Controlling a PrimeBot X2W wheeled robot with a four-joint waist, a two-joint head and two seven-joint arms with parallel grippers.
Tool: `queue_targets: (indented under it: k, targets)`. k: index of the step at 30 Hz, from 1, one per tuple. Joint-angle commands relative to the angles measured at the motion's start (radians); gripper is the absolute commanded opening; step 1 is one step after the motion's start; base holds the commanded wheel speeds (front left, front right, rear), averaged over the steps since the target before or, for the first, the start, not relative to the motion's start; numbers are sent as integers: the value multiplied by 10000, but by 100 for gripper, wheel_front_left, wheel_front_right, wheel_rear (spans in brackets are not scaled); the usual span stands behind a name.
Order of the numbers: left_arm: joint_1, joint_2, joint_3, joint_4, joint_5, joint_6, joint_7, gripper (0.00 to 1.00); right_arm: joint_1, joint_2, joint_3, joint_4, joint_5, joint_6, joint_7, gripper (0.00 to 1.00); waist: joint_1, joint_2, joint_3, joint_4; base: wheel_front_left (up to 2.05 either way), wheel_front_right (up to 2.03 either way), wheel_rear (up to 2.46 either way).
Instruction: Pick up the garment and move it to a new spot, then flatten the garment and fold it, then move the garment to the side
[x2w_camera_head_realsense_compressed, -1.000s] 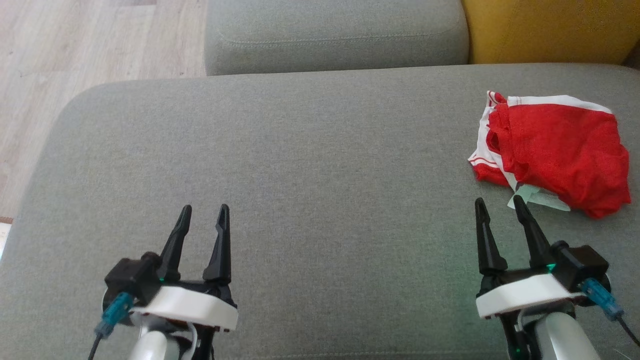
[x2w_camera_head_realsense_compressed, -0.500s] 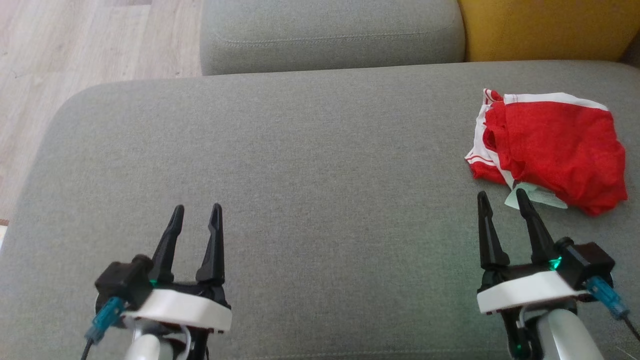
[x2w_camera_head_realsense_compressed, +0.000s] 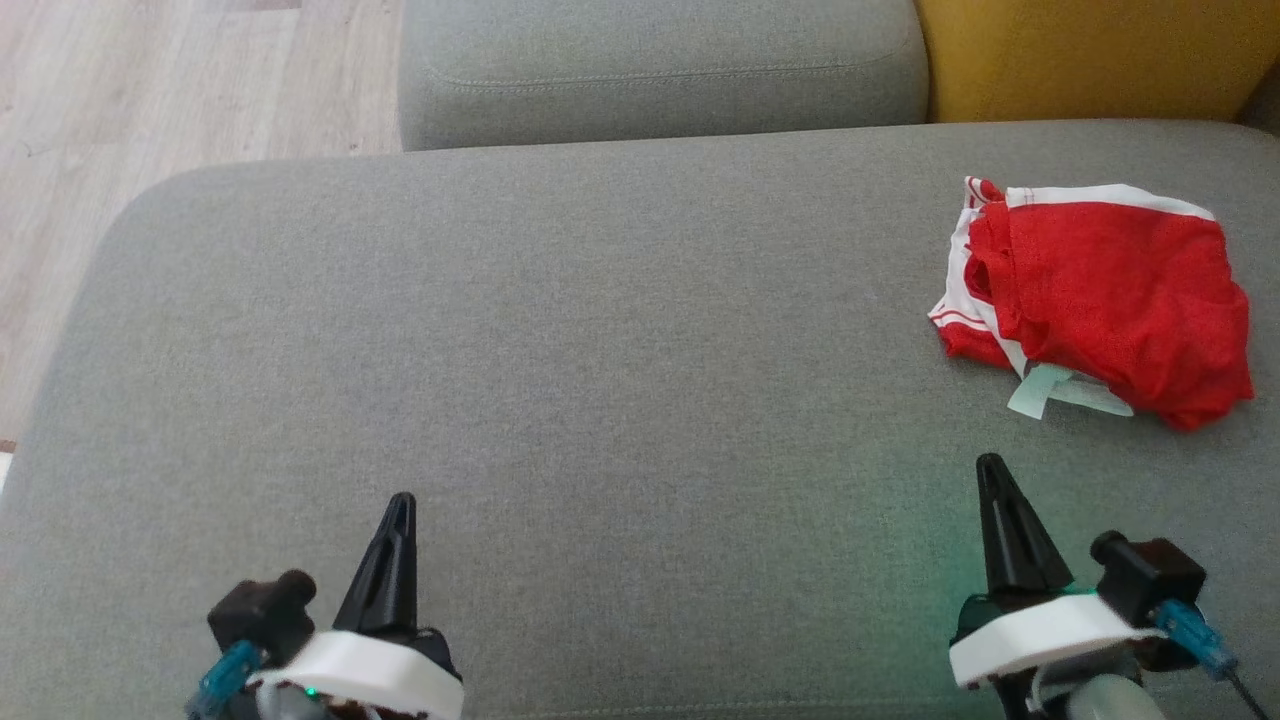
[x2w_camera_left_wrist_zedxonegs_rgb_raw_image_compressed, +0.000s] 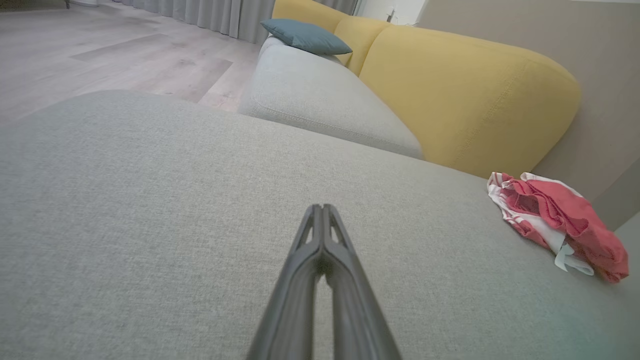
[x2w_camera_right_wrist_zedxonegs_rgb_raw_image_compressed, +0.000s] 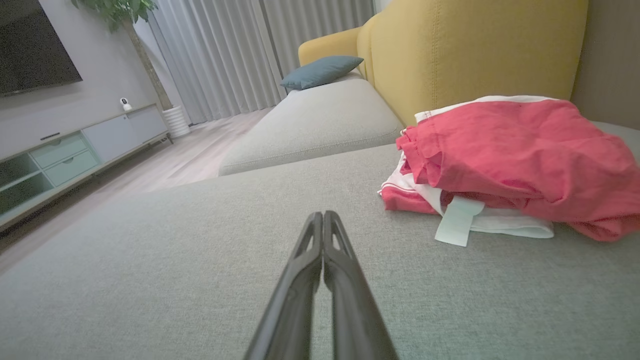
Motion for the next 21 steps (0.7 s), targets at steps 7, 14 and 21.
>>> queue_targets:
  k: [7,14,21]
  targets:
    - [-541,60,184,-279,-940,-70,179,0,-506,-72,-87,-363,1054,0,199,0,0,-1,3,-10,0,0,0]
    - [-630,95,310,-216,-1692,-122,351,0,-552,-107,-147,-379,1880,0,364,0,0,-1,5,-19,0,0,0]
    - [-705,122,422,-167,-2334,-165,501,0,-588,-133,-204,-397,2584,0,509,0,0,-1,7,-27,0,0,0]
